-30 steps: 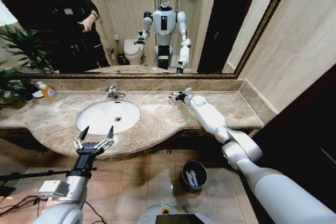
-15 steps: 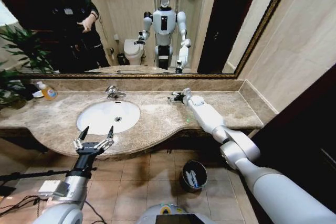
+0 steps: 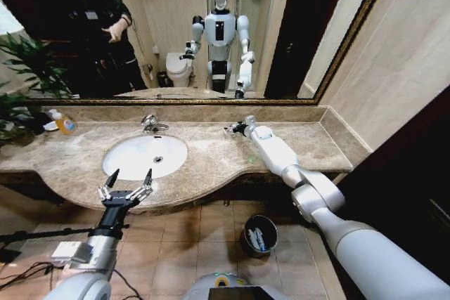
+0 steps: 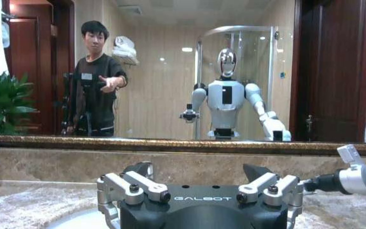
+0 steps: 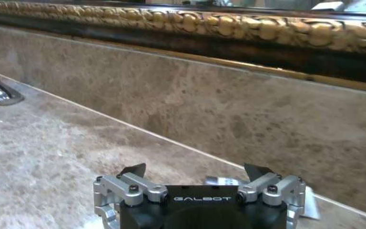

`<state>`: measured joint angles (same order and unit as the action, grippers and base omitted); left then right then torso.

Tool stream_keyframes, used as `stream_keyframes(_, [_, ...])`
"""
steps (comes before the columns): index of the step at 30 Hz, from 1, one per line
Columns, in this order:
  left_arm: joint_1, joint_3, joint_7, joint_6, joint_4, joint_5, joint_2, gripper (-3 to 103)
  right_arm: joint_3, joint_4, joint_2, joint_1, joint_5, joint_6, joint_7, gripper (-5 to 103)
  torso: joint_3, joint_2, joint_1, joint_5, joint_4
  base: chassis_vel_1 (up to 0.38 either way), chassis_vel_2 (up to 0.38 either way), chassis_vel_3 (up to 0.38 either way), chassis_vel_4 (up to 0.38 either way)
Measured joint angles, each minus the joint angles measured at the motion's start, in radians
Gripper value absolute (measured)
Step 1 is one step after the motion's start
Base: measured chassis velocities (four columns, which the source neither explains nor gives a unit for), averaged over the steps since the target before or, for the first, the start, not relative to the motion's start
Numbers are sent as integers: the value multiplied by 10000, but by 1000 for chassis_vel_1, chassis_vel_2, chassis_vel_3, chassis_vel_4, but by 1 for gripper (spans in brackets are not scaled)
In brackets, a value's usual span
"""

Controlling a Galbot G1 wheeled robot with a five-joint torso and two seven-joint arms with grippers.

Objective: Pick up the trash from the sink and place it in the trash bin.

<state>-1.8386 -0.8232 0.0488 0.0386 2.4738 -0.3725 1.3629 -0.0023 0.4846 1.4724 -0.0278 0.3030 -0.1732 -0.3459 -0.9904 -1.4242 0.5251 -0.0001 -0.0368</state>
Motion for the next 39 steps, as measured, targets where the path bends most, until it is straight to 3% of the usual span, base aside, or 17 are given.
stream_keyframes(7, [0,0,0,1,0,0,0,100,235,-251,332,11,-278,-19,71,100,0,0,0,-1,-1,0,0,0,0])
stream_keyframes(16, [0,0,0,0,0,0,0,100,73,131,19,-252,-362,-229,73,100,1,-1,0,2,-1,0,0,0,0])
stream_keyframes(27, [0,0,0,0,0,0,0,100,-370,1816,-835,-1017,-100,-520,46,100,0,0,0,3,0,0,0,0,0])
stream_keyframes(30, [-1,0,0,1,0,0,0,100,-441,2549,-1210,-1279,55,-840,-7,100,0,0,0,3,0,0,0,0,0])
stream_keyframes(33, [0,-1,0,0,0,0,0,100,-586,3965,-1946,-1750,484,-1620,112,100,0,0,0,2,-1,0,0,0,0])
stream_keyframes(37, [0,-1,0,0,0,0,0,100,-551,4570,-2314,-1972,918,-1699,169,100,0,-1,-1,3,6,0,0,0,0])
stream_keyframes(39, [0,0,1,0,0,0,0,100,-523,4405,-2292,-1886,1111,-1322,160,100,0,-1,-1,3,5,0,0,0,0])
